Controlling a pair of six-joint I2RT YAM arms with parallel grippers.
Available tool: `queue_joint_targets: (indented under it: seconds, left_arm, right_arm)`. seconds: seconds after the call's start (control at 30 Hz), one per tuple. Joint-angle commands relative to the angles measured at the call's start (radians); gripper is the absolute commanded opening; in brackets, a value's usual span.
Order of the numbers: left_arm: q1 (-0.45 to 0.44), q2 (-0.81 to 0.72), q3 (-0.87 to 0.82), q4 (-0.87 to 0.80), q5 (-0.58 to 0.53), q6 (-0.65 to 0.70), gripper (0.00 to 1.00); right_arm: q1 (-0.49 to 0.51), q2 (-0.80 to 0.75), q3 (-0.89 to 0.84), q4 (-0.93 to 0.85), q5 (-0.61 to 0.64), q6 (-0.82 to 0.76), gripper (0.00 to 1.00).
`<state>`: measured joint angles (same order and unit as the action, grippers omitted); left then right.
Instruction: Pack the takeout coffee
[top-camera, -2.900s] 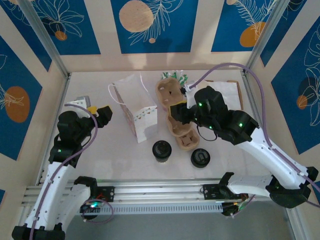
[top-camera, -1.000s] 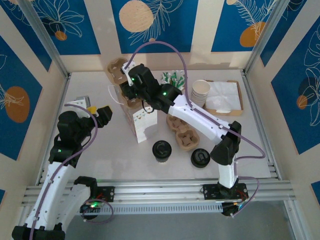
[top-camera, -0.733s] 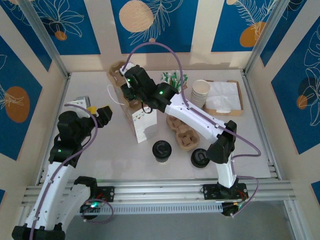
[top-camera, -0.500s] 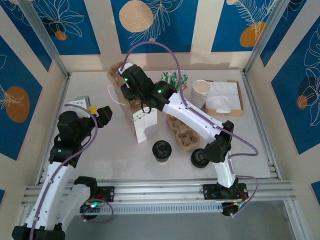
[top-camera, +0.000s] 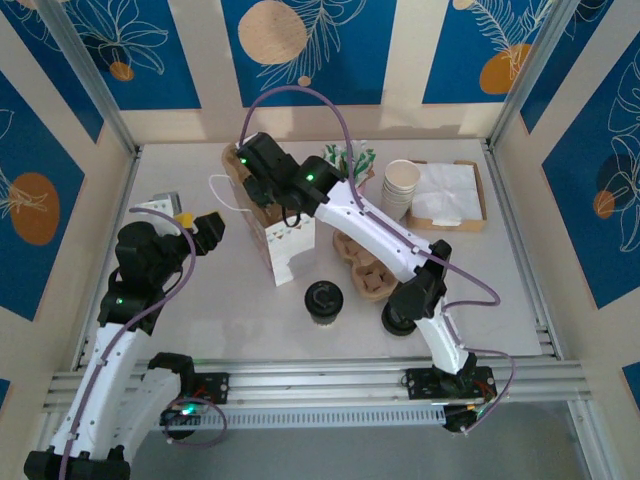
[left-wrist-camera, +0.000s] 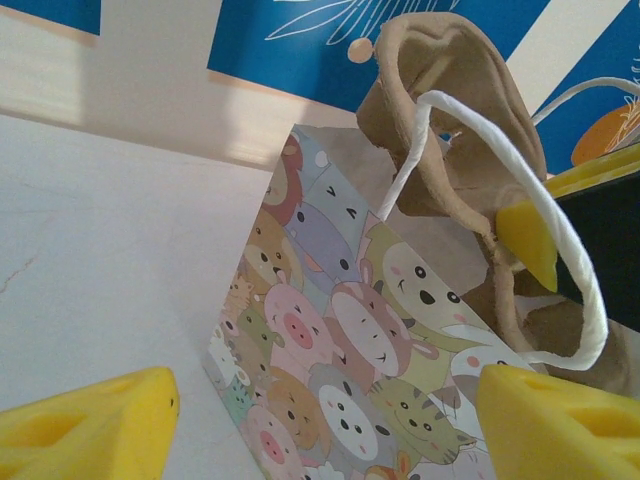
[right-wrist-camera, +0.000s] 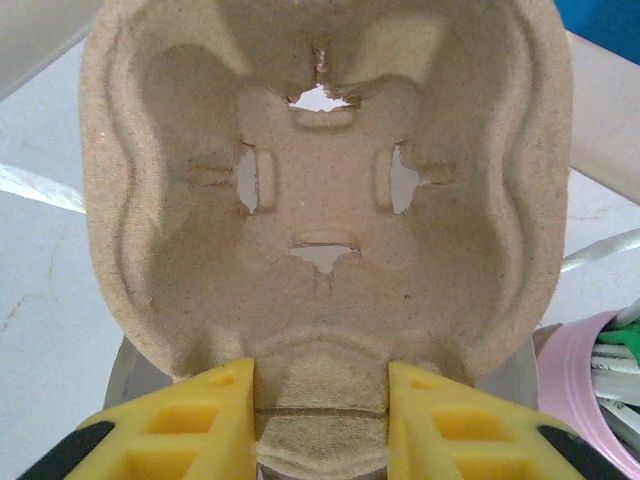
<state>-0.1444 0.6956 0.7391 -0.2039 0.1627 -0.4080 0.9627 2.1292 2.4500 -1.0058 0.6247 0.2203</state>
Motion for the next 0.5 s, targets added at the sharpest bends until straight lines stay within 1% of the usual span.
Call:
queue_joint_targets:
  seconds: [0.0, 0.47]
  left_arm:
    - [-0.003, -0.005, -0.009, -0.011, -0.011, 0.024, 0.78]
    - [-0.003, -0.001, -0.008, -0.012, -0.015, 0.024, 0.78]
  right_arm:
    - [0.001, 0.011, 0.047, -0.078, -0.01, 0.027, 0.33]
    - [-0.007, 0.03, 0.081, -0.172, -0.072, 0.05, 0.32]
